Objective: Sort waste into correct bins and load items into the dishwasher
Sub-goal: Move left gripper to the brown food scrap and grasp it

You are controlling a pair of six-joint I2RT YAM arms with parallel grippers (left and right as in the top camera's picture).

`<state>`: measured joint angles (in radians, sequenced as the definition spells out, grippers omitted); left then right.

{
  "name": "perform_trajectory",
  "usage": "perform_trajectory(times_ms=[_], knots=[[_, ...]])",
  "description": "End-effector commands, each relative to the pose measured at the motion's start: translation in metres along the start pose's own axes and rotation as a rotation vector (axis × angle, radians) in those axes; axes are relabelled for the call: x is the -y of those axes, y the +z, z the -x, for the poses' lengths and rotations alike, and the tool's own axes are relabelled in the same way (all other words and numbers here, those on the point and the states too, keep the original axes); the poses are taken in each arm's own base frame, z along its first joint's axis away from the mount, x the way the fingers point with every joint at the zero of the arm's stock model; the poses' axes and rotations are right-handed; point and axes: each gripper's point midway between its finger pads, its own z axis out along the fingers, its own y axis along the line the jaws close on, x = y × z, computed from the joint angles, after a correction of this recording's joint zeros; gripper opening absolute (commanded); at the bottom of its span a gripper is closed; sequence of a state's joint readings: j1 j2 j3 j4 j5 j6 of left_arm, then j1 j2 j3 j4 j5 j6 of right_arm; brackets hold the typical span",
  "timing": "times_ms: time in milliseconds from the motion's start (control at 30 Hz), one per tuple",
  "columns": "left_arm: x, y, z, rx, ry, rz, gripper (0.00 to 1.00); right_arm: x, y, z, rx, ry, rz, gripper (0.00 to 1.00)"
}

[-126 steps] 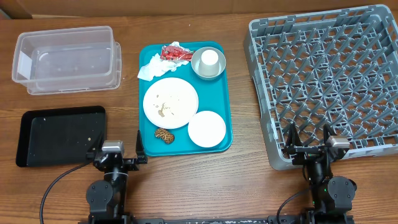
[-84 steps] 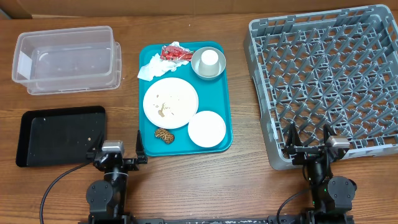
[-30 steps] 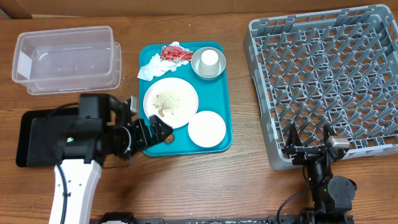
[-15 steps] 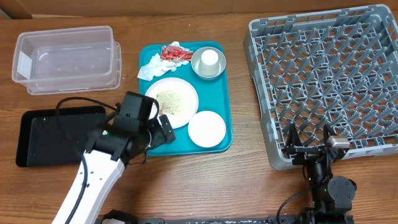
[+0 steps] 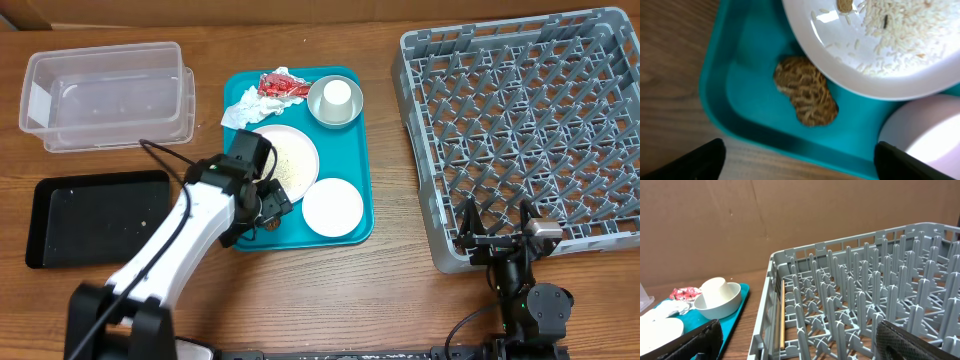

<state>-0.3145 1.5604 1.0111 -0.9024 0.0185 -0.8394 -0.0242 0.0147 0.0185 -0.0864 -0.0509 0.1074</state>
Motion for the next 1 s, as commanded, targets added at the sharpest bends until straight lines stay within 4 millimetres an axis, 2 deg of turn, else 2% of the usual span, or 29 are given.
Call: perform_trajectory(times_ms=[0,167,233,433,600,800,967], knots=[[0.006,0.014,0.004,-0.024,0.014,0.014,0.91,0.001,0.000,-0.001,0.008,-0.004,-0.002,1.00],[0.006,0.038,0.005,-0.052,0.032,0.052,0.91,0.001,0.000,-0.001,0.008,-0.004,-0.002,1.00],[0.005,0.044,0.007,-0.048,0.030,0.063,0.88,0.001,0.000,-0.001,0.008,-0.004,-0.003,1.00],[0.007,0.055,0.010,-0.048,0.037,0.066,0.75,0.001,0.000,-0.001,0.008,-0.004,-0.002,1.00],[0.004,0.064,0.008,-0.068,0.039,0.091,0.74,0.001,0.000,-0.001,0.008,-0.004,-0.002,1.00],[0.001,0.065,0.008,-0.064,0.038,0.105,0.64,0.001,0.000,-0.001,0.008,-0.004,-0.002,1.00],[-0.001,0.061,0.005,-0.078,0.038,0.111,0.62,0.001,0.000,-0.001,0.008,-0.004,-0.002,1.00]])
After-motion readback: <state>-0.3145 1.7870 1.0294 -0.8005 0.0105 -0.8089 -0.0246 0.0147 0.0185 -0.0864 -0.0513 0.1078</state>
